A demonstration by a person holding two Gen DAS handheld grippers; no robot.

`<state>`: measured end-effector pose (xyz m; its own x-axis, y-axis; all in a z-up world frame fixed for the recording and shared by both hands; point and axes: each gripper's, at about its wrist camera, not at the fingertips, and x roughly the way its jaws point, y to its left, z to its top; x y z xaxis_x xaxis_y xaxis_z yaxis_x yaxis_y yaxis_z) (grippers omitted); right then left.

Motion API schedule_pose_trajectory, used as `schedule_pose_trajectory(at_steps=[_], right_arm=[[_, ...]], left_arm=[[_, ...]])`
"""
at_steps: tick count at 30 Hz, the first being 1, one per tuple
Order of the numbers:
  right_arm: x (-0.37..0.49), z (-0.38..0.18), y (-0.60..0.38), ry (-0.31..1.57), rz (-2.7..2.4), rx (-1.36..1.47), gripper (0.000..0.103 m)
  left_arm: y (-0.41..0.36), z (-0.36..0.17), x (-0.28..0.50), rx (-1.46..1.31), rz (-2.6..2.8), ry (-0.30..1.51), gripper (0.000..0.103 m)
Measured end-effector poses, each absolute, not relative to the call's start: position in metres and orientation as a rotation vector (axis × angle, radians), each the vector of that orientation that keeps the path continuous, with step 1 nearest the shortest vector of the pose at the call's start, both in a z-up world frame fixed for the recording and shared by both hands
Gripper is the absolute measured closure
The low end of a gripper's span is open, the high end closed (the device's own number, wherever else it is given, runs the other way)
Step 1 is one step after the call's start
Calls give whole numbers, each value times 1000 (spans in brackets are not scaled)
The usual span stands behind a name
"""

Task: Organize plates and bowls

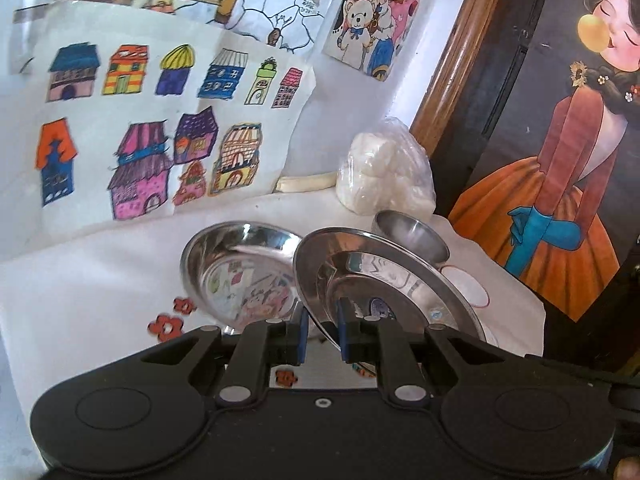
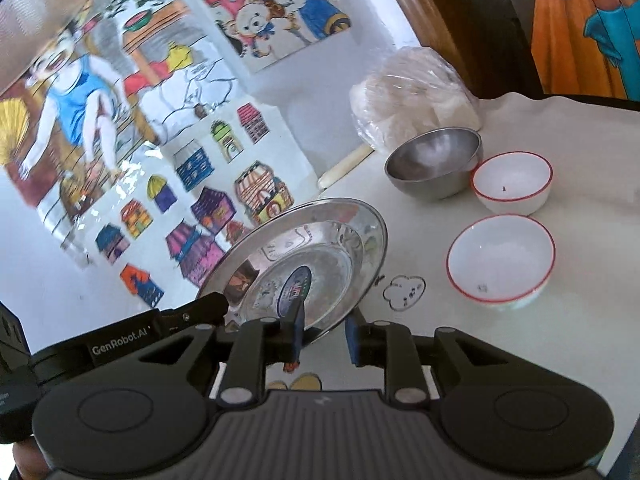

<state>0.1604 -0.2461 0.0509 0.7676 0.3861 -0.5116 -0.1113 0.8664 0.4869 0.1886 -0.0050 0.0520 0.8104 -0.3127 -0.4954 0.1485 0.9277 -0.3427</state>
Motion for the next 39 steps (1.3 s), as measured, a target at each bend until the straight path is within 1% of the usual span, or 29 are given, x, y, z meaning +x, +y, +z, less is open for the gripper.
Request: schedule_pose_trajectory(at_steps=[9,18,39], right_arm=[[133,39,-237,652,325,402,78],[112,18,-235,723,381,376,77],[89,4,-230,761,357,322,77]], left_arm=[[5,33,150,-344,-211,581,87],[9,12,120,-330,-192,638,85],[7,-8,103,-323,-201,699,82]])
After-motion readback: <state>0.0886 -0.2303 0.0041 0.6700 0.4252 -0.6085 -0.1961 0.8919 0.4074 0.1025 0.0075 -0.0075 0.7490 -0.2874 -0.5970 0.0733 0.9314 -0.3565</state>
